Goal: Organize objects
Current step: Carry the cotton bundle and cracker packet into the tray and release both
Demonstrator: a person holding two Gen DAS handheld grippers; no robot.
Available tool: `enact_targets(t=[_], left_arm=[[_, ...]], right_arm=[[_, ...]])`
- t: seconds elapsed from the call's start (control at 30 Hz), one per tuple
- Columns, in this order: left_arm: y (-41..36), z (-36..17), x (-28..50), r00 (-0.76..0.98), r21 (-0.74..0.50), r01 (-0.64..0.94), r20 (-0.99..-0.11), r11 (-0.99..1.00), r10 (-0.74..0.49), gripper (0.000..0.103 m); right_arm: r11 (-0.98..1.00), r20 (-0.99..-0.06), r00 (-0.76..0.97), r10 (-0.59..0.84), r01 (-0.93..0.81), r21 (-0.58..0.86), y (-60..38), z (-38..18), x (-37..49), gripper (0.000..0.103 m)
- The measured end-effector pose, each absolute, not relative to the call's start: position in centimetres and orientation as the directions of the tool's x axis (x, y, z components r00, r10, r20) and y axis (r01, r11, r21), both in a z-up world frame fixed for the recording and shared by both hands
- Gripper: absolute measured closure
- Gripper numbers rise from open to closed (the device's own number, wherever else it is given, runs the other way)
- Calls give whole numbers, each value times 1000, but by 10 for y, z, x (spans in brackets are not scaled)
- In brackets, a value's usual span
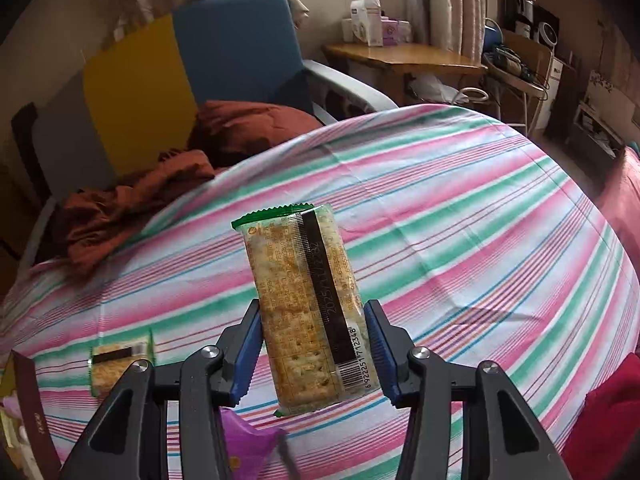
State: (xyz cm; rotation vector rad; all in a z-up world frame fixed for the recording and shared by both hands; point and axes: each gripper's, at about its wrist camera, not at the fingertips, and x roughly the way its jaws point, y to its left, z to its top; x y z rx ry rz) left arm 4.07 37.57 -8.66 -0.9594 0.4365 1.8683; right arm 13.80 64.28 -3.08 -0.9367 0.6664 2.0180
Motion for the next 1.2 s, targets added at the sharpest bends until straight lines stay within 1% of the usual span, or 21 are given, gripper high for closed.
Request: enact_targets(t=[0.1,0.27,0.5,0.63,0.87,1.2], left_arm=[[365,-74,41,-251,-105,-863,-759,-494,600,71],[346,-46,41,-313,-75,-847,-730,-526,608,71],[310,-10,32,-406,-53,-803,-681,-594,610,70],[288,4,26,-452,-50,-775,-654,-630,607,70],[258,14,15,-496,-64,-729,-637,-682,590,70],[225,13,7,-526,-87,-674,-640,-733,560,70]], right_arm=[[-560,-790,-446,421,-813,161,641,-27,138,53],[-588,-789,-483,380,-785,197,640,-31,135,53],[-642,-806,-492,328,-742,192,621,-29,118,53],[-678,-804,-521,286,-703,215,600,-22,106,53],[-753,-789,-585,188,-602,267,544,-9,77,53],[-832,-765,-644,20,-435,344,455,-1,45,53]])
